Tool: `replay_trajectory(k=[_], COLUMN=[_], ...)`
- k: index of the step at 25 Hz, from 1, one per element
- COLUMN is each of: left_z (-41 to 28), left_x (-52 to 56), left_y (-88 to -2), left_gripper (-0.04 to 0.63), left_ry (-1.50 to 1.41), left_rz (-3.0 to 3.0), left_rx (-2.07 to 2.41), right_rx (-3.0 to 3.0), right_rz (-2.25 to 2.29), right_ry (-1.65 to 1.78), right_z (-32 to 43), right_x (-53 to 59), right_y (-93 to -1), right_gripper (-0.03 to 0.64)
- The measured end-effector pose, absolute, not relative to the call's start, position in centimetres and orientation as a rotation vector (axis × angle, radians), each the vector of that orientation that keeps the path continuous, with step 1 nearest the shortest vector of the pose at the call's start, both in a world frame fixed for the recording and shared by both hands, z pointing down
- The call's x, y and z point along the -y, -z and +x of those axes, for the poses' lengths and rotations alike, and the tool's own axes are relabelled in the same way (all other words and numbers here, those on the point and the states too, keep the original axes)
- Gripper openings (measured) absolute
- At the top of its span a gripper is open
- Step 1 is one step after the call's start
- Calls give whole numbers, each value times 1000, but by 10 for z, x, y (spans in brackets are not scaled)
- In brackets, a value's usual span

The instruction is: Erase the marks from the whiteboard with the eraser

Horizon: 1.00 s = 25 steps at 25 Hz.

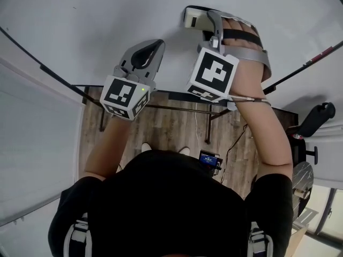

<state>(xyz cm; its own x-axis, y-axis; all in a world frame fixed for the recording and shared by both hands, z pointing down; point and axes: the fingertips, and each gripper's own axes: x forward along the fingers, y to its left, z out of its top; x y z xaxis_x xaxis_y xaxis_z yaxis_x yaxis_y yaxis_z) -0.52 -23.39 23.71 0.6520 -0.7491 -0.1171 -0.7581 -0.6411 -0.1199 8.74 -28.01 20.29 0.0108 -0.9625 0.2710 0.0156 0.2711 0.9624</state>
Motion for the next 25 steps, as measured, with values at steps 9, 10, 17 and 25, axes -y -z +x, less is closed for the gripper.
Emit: replay_trajectory(k=[9, 10, 17, 25], left_z=[-6, -5, -1, -1], left_x=[238, 239, 241, 240], left_y=[-238, -238, -237, -241], left_gripper=[5, 5, 5, 6], left_ry=[-85, -86, -90, -87], left_rz=[-2718, -2719, -2725, -2734], left_rx=[-1241, -1238, -1216, -1208], right_rx=[1361, 1369, 1413, 1281], right_rz=[964, 960, 1093, 1234], right_ry=[984, 985, 1119, 1141], right_z=[85, 86, 88, 104], right_x=[273, 273, 259, 273], right_y=[-213, -214, -155, -80], right_gripper=[221, 221, 221, 221])
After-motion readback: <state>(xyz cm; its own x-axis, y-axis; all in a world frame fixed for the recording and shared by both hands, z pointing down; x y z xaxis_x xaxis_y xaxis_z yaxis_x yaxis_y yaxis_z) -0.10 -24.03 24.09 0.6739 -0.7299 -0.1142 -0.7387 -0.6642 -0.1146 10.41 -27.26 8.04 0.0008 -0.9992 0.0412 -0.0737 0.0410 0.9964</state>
